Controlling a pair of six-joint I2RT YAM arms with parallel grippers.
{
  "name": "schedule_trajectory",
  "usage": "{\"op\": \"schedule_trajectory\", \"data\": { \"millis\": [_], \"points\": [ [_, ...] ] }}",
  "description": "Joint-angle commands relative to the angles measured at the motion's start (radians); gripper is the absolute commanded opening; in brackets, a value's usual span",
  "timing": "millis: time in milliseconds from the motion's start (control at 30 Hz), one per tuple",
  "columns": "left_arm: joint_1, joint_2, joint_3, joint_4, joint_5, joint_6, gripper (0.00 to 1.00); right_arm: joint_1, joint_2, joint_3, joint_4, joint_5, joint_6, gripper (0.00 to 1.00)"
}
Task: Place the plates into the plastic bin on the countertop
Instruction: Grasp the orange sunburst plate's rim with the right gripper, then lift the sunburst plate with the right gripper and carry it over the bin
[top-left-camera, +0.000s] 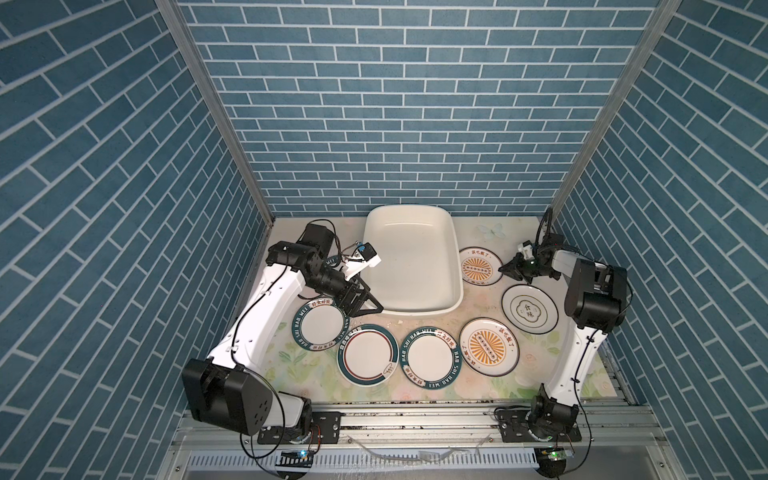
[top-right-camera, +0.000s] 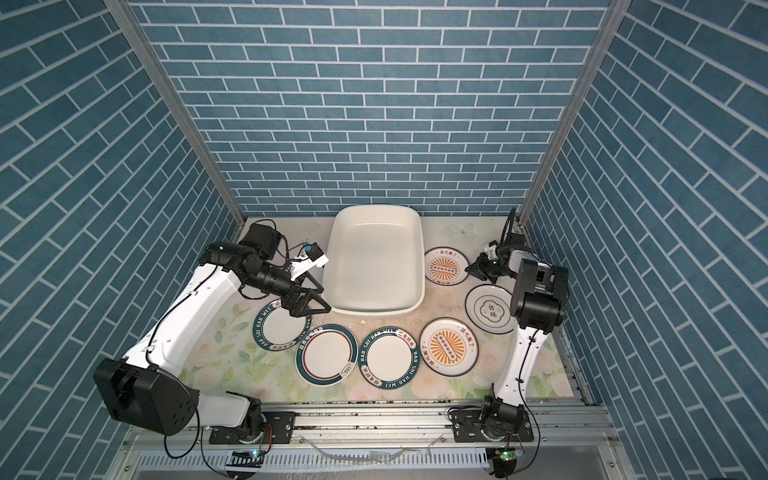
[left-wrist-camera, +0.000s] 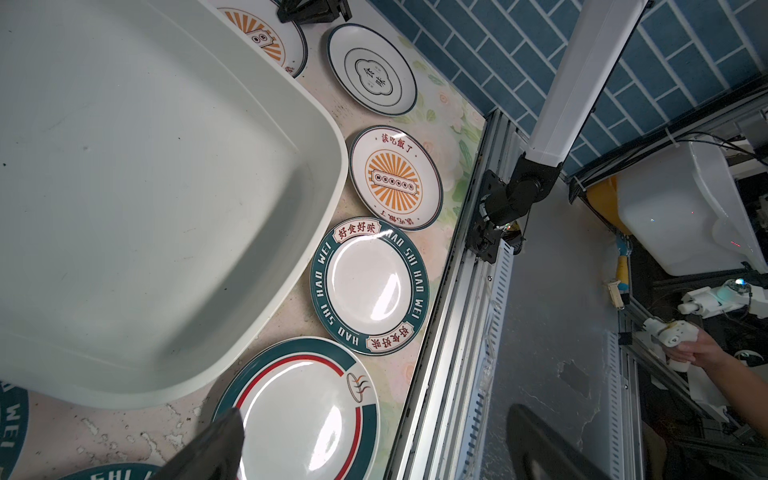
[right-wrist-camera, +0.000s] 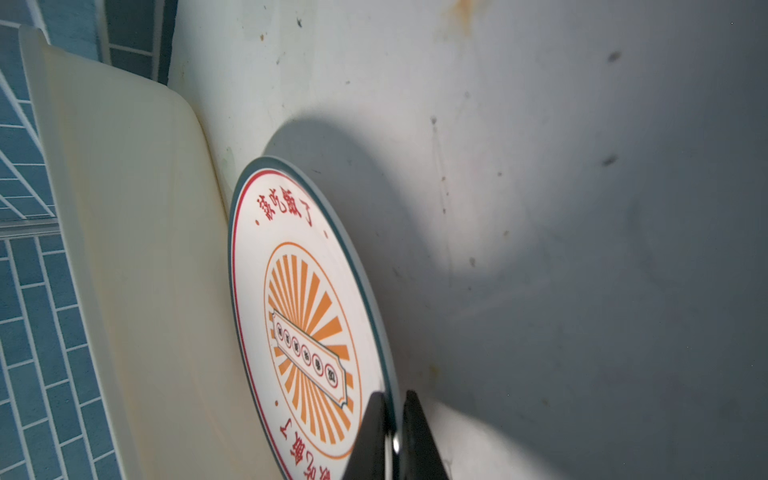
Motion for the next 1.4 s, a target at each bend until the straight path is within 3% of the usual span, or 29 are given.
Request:
{"op": "schedule_trajectory", "data": {
  "millis": [0, 433, 967, 1200, 1367],
  "points": [
    [-0.008, -0.022, 0.008, -0.009, 0.015, 0.002, 1.00, -0.004, -0.051, -0.029, 0.017, 0.054, 0.033, 0.02],
    [-0.008, -0.049, 0.005, 0.113, -0.152, -0.122, 1.00, -0.010, -0.209, -0.033, 0.091, 0.080, 0.150, 0.00],
    [-0.008, -0.059, 0.026, 0.182, -0.329, -0.210, 1.00, -0.006, -0.443, -0.062, 0.068, 0.172, 0.206, 0.00],
    [-0.008, -0.101, -0.012, 0.285, -0.424, -0.309, 1.00, 0.041, -0.514, -0.023, 0.016, 0.206, 0.214, 0.00],
    [-0.007, -0.145, -0.061, 0.345, -0.504, -0.348, 0.99, 0.135, -0.523, 0.046, -0.028, 0.248, 0.214, 0.00]
  ]
}}
